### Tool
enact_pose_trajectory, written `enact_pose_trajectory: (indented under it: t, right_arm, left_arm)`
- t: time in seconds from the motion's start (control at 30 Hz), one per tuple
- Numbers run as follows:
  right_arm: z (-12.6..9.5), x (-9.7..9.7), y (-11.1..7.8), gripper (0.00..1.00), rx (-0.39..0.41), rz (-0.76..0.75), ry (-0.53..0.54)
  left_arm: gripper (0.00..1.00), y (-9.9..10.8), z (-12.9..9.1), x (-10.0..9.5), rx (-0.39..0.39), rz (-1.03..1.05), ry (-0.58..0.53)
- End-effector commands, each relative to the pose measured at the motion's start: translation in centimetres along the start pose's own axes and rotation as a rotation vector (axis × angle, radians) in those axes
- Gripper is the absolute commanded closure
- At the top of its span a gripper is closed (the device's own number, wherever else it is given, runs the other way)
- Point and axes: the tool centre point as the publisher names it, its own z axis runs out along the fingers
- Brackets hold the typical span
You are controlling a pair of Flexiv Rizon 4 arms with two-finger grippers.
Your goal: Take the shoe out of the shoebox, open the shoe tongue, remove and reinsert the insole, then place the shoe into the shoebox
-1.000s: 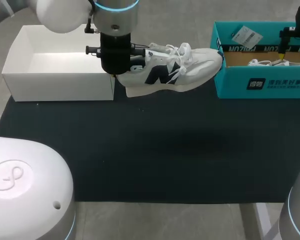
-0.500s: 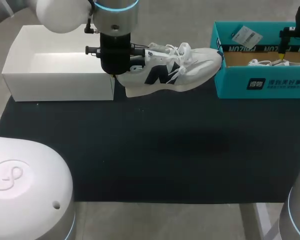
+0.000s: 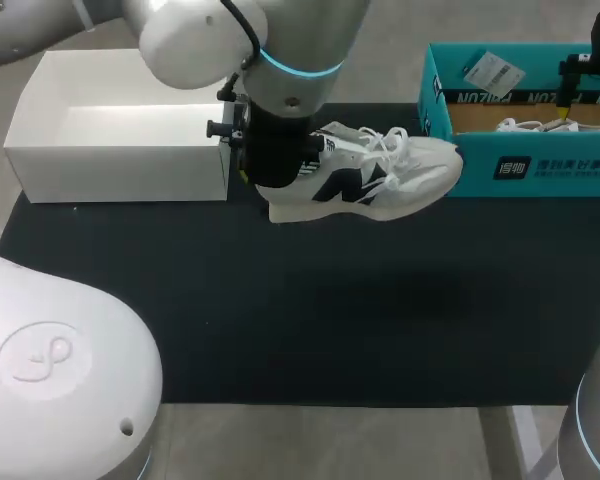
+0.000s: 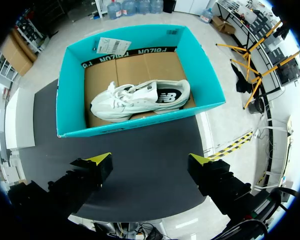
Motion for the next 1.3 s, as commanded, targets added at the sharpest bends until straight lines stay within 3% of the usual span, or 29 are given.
enact_pose_trajectory:
  t: [0.03,0.33,0.67,1.1,1.3]
  right_arm:
    - [0.0,0.0,-0.1,0.0,-0.002,0.001,0.0]
    - [0.0,0.0,-0.1,0.0,-0.002,0.001,0.0]
    - [0.0,0.0,-0.1,0.0,-0.002,0.001,0.0]
    - [0.0,0.0,-0.1,0.0,-0.002,0.001,0.0]
    - [0.0,0.0,-0.1,0.0,-0.002,0.001,0.0]
  left_arm:
    - [1.0,-0.6,2.0,-1.5,0.003,0.007,0.053]
    - [1.0,-3.1,5.6,-3.4,0.001,0.072,0.097]
    - [1.0,-4.3,9.1,-4.9,0.042,0.041,0.152]
    - [1.0,-6.3,12.4,-7.9,0.096,0.058,0.137]
    - [1.0,-7.2,13.8,-8.2,0.111,0.059,0.134]
